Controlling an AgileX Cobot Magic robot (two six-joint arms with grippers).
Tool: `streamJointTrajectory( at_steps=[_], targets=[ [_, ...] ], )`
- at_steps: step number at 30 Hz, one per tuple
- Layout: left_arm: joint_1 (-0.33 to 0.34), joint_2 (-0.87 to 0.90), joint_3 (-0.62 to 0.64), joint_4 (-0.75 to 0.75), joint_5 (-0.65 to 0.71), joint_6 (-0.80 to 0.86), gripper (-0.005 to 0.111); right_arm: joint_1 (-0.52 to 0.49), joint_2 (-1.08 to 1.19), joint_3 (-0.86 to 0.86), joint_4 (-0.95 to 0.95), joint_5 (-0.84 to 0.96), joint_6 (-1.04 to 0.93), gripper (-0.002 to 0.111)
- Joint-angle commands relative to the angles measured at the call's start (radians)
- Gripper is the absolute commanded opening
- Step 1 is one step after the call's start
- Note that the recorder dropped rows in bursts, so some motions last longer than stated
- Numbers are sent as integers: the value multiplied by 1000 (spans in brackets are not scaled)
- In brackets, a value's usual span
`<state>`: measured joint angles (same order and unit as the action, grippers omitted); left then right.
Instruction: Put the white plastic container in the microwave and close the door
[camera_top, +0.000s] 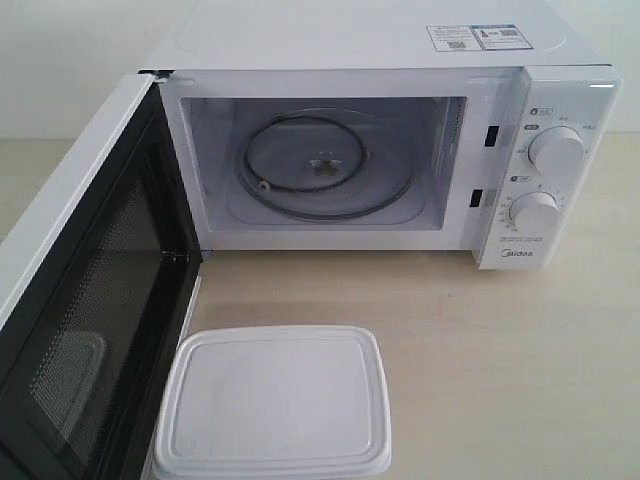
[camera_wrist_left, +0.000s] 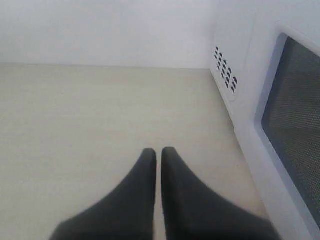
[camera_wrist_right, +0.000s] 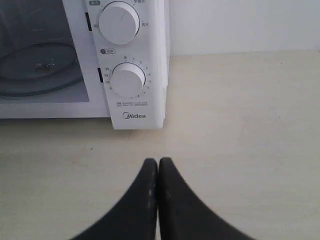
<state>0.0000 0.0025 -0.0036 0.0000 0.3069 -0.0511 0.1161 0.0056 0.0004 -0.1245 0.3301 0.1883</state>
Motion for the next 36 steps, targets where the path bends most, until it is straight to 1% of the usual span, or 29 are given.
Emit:
streamJointTrajectory(
  at_steps=[1, 28, 29, 36],
  targets=[
    [2, -3, 4, 0, 0, -8, 4, -6, -6, 0, -1, -8, -3, 0],
    [2, -3, 4, 0, 0, -8, 4, -6, -6, 0, -1, -25, -3, 0],
    [2, -3, 4, 0, 0, -8, 4, -6, -6, 0, -1, -64, -3, 0],
    [2, -3, 4, 0, 0, -8, 4, -6, -6, 0, -1, -499, -3, 0]
  ],
)
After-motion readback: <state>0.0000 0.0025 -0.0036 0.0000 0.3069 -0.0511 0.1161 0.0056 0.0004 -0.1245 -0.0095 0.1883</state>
